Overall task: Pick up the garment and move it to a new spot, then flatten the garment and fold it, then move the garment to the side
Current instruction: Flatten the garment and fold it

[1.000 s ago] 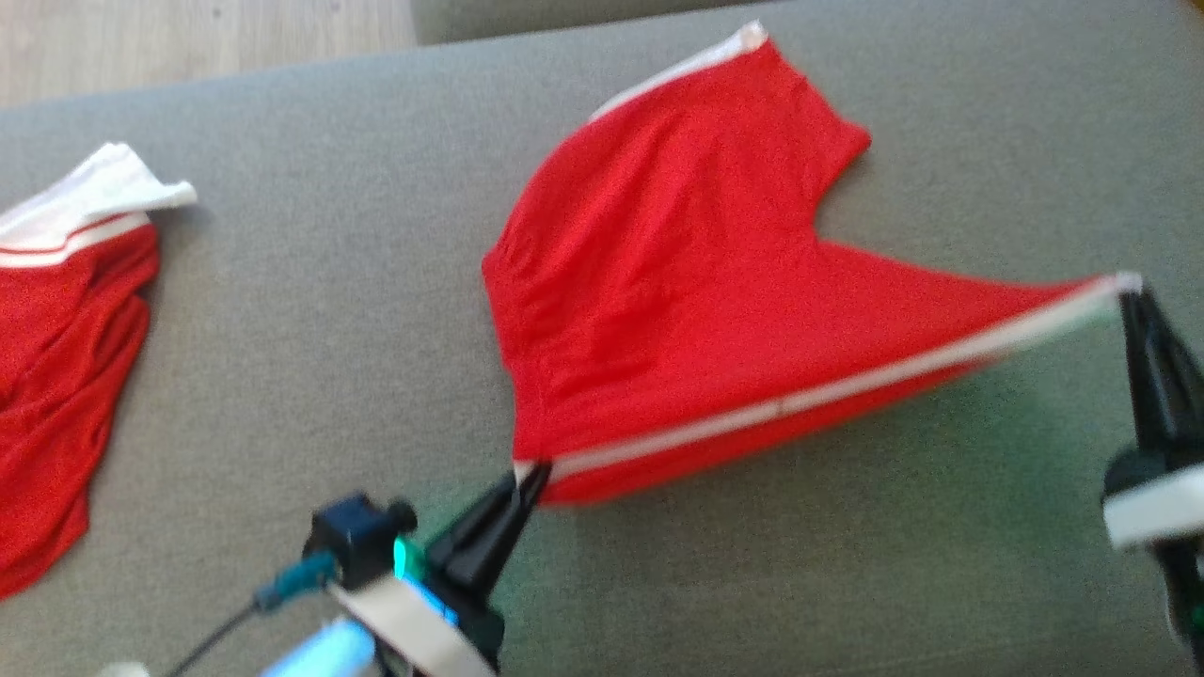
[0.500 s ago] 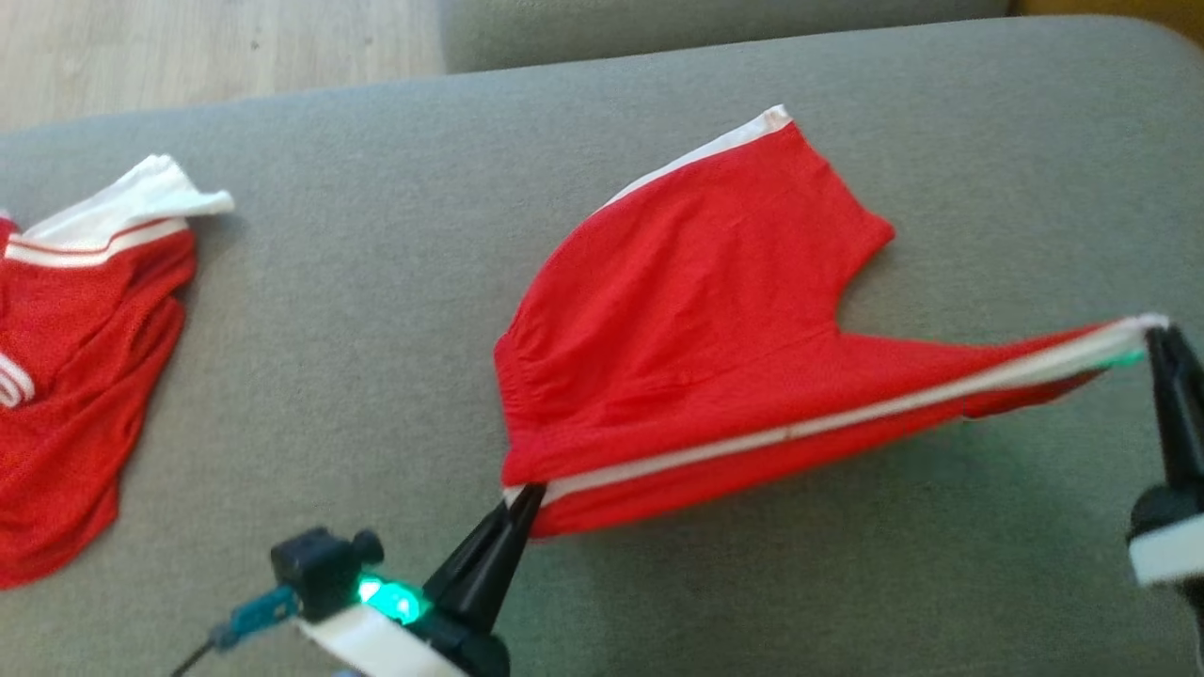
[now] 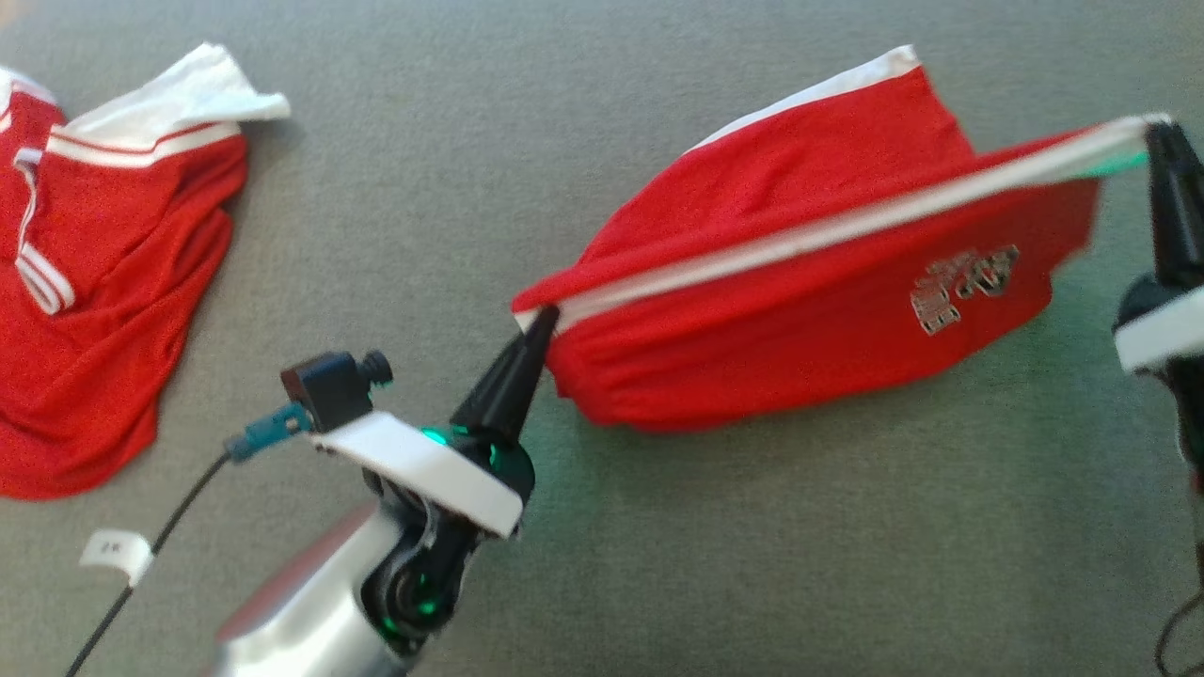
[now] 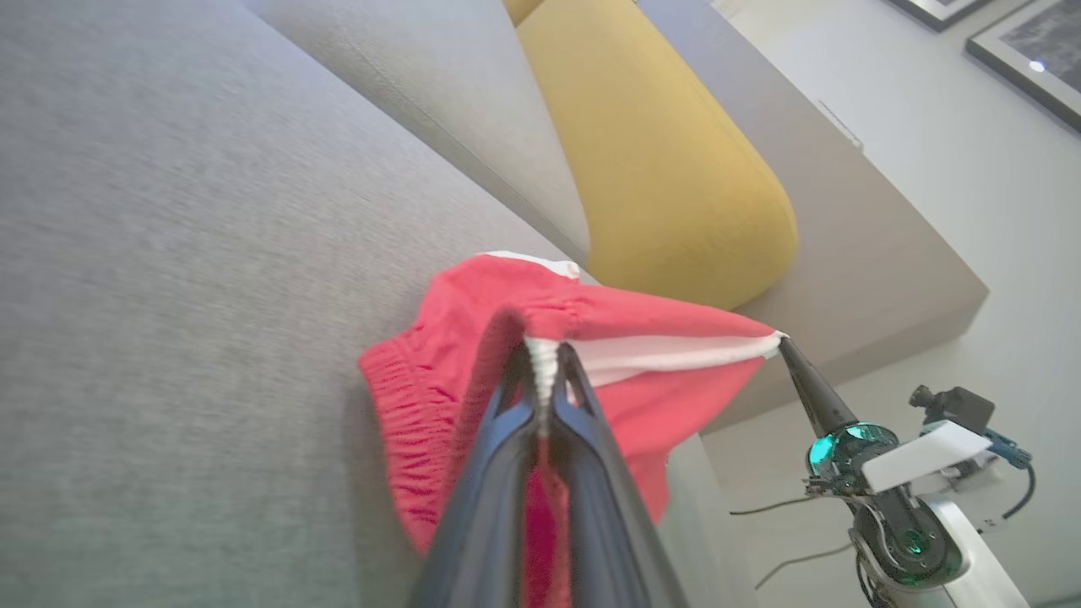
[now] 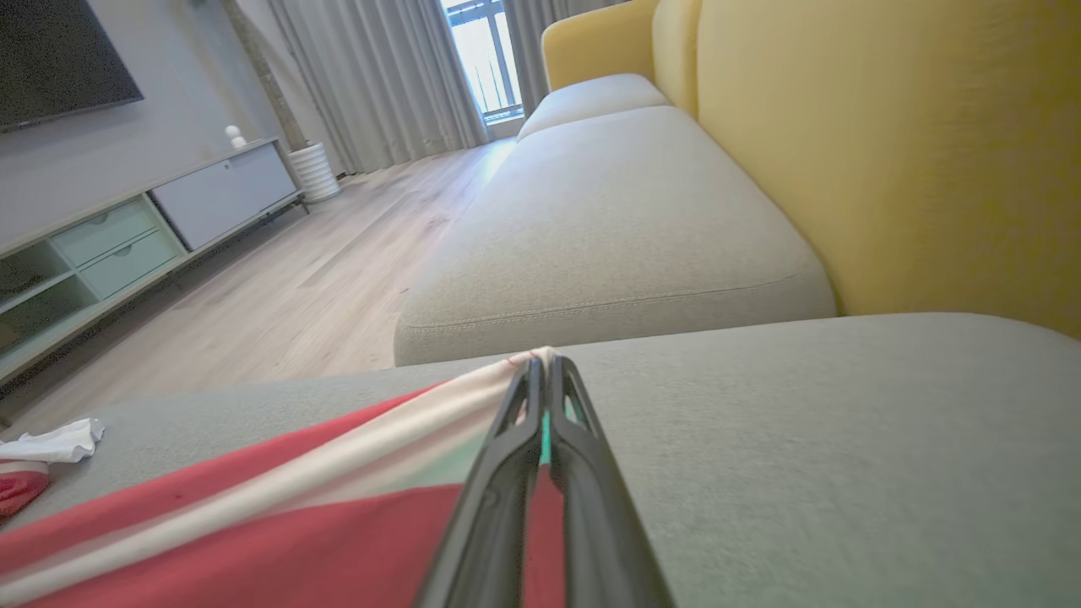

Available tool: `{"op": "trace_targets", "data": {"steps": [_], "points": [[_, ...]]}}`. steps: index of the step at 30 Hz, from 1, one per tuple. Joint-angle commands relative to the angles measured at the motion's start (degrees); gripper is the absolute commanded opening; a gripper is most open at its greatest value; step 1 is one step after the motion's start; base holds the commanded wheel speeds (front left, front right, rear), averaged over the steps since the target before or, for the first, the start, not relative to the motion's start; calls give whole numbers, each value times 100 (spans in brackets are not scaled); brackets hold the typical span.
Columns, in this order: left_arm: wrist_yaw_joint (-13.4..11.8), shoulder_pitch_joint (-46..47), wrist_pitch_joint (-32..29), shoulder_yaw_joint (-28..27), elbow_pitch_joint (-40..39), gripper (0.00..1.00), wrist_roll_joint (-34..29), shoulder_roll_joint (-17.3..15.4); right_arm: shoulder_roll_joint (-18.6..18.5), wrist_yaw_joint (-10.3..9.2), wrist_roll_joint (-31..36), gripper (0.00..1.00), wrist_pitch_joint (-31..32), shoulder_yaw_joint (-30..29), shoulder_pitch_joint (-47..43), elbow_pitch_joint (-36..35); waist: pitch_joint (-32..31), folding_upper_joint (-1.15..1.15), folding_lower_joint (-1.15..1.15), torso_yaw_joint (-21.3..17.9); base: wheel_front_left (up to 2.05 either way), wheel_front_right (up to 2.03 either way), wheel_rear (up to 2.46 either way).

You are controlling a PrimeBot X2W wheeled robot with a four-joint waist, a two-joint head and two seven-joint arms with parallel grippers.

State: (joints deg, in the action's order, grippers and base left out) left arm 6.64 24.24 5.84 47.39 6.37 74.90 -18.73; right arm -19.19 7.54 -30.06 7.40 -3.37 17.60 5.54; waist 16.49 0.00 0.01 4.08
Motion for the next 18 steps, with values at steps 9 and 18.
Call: {"op": "trace_targets", "data": {"steps": [9,18], "points": [[81,917,4,-254,700,0,176,319,-366,-5,98,0,-75,756,1486,1206,428,0,-1,432,0,0,0],[83,1379,74,-45,1128,55,215,476,-399,-5,46,100,-278,1284,2272,2001,583,0,-1,523,0,0,0]]}}
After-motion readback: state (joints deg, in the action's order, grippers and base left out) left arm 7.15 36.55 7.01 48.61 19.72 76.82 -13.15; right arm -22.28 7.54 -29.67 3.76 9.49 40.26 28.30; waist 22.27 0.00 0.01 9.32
